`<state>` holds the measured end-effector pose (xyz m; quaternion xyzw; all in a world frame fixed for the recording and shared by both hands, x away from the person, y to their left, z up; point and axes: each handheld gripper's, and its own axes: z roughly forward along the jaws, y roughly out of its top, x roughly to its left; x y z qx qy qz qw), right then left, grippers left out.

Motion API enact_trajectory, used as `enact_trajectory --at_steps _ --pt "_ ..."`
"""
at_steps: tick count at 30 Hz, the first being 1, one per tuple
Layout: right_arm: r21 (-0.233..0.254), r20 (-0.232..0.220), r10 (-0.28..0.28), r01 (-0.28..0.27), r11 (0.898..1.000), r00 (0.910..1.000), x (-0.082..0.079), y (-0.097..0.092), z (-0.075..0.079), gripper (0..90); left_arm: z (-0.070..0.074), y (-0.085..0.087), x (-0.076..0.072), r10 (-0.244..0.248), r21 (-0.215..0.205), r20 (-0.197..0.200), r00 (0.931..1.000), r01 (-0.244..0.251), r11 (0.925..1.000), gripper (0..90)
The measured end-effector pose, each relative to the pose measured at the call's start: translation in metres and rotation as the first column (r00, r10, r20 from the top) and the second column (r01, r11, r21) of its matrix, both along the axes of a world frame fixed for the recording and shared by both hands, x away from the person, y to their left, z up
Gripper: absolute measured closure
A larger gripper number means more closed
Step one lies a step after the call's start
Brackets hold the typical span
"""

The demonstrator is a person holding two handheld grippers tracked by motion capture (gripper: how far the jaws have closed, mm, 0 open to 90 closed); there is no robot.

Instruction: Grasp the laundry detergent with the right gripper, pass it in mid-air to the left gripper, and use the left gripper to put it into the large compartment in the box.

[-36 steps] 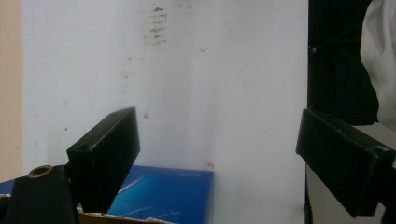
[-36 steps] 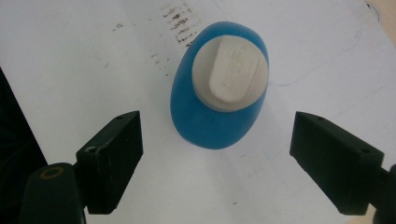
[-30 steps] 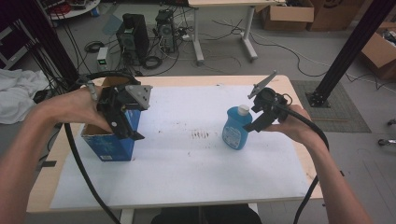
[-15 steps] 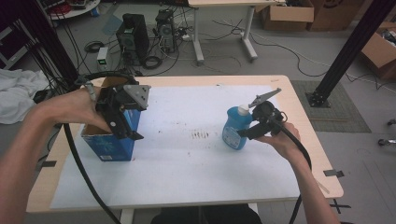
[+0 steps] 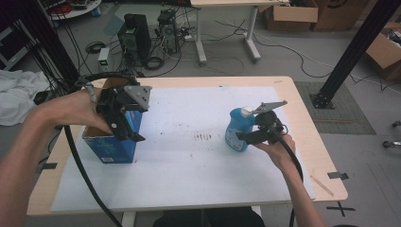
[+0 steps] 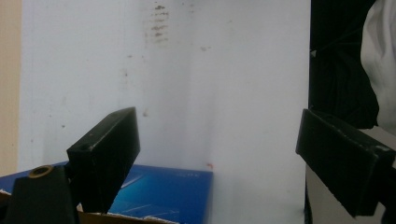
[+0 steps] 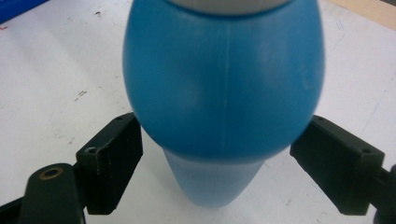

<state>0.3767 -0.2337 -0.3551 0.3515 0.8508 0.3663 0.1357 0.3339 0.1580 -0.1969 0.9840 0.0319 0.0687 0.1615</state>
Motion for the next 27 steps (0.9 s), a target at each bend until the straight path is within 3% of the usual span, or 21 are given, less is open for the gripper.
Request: enact_trajectory --at_steps 13,27 --pt "0.052 0.010 -0.018 0.018 0.998 0.9998 0.000 0.003 -0.012 17.6 -0.002 0.002 0.001 0.004 0.001 -0.002 1.0000 -0.004 1.0000 14.5" --pt "0.059 0.028 -0.027 0.025 0.998 0.9992 0.000 0.009 -0.020 21.0 -0.002 0.004 0.000 0.007 0.001 0.002 1.0000 -0.007 1.0000 14.8"
